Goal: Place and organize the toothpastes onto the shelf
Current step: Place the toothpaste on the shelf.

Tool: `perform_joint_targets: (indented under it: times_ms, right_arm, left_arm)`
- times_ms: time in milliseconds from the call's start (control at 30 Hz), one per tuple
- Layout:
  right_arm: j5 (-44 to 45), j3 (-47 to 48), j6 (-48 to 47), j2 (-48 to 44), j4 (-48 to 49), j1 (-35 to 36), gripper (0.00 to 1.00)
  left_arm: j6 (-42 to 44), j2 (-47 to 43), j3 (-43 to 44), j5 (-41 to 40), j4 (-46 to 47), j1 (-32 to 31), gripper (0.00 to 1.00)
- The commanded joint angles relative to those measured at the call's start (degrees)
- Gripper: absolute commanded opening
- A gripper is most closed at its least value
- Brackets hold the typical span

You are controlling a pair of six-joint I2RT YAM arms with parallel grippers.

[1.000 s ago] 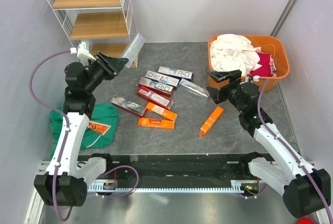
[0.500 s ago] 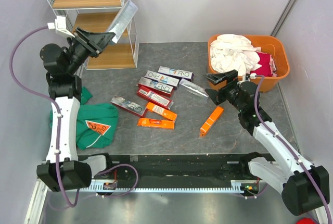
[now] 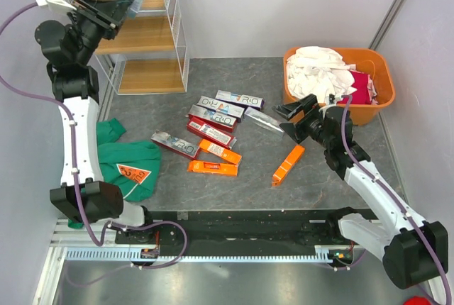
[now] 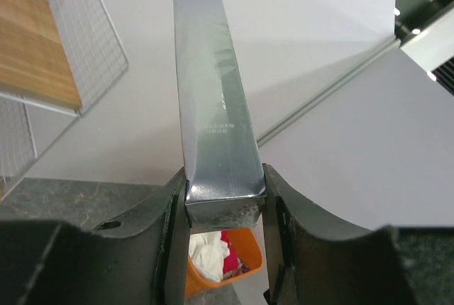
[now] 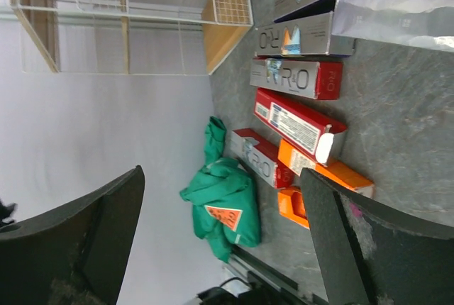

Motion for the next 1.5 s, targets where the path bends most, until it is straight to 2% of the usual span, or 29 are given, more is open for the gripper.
perform_joint_targets:
  times_ms: [0, 133, 333, 567, 733, 933, 1033, 1267, 1433, 1467]
  right_arm:
    - [-1.08, 1.85, -8.46, -2.23, -5.37, -0.39, 0.98]
    - [-0.64, 1.05, -12.43, -4.34, -8.8, -0.47, 0.98]
    - [-0.99, 0.26, -15.94, -5.75, -12.58, -0.47, 0.98]
    - [-1.35, 0.09, -19.2, -6.63, -16.63, -0.47, 0.98]
    - [-2.31, -1.06, -20.08, -6.46, -17.42, -0.47, 0.98]
    - [-2.84, -1.59, -20.17, -5.4, -17.42, -0.47, 0.98]
    - [-3.1, -1.24, -20.52, -4.61, -17.42, -0.47, 0.98]
    - [-3.45, -1.5, -20.79, -3.38, -17.42, -0.47, 0.98]
    - [-3.54, -1.58, -20.87, -2.59, -17.34, -0.47, 0.98]
    - [-3.54, -1.59, -20.96, -2.59, -17.42, -0.47, 0.98]
  left_arm:
    - [-3.74, 3.31, 8.4, -5.93, -1.62, 2.32, 0.02]
    - [-7.25, 7.62, 13.66, -6.82, -3.03, 4.53, 0.02]
    - [-8.14, 16.41, 23.33, -7.0, -7.94, 6.29, 0.02]
    - [-7.44, 22.83, 29.93, -8.84, -11.02, 6.99, 0.02]
    - [-6.65, 25.99, 33.18, -12.0, -12.43, 7.25, 0.03]
    - [-7.61, 31.43, 37.58, -11.83, -13.22, 7.17, 0.04]
    - [-7.88, 33.2, 38.9, -11.74, -13.22, 7.08, 0.06]
    - [-6.56, 35.49, 39.26, -14.11, -13.14, 6.99, 0.2]
    - [-4.89, 36.46, 40.05, -15.17, -13.22, 6.9, 0.26]
    - [-4.63, 36.55, 40.14, -14.99, -13.22, 6.82, 0.32]
